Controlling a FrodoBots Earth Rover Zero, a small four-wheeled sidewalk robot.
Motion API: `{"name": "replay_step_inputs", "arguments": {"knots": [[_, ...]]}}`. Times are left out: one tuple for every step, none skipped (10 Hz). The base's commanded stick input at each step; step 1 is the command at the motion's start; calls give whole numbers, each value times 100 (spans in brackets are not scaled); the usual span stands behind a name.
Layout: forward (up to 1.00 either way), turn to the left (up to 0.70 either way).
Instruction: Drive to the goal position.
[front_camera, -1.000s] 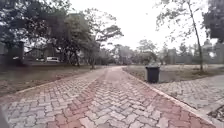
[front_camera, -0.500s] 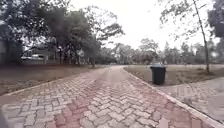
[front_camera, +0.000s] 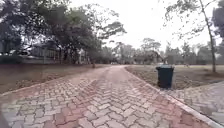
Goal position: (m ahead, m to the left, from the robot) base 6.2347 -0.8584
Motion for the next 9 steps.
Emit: {"name": "replay_step_inputs", "arguments": {"knots": [[70, 0], [70, 0], [70, 0], [70, 0], [70, 0], [70, 0], [70, 0], [70, 0], [70, 0]]}}
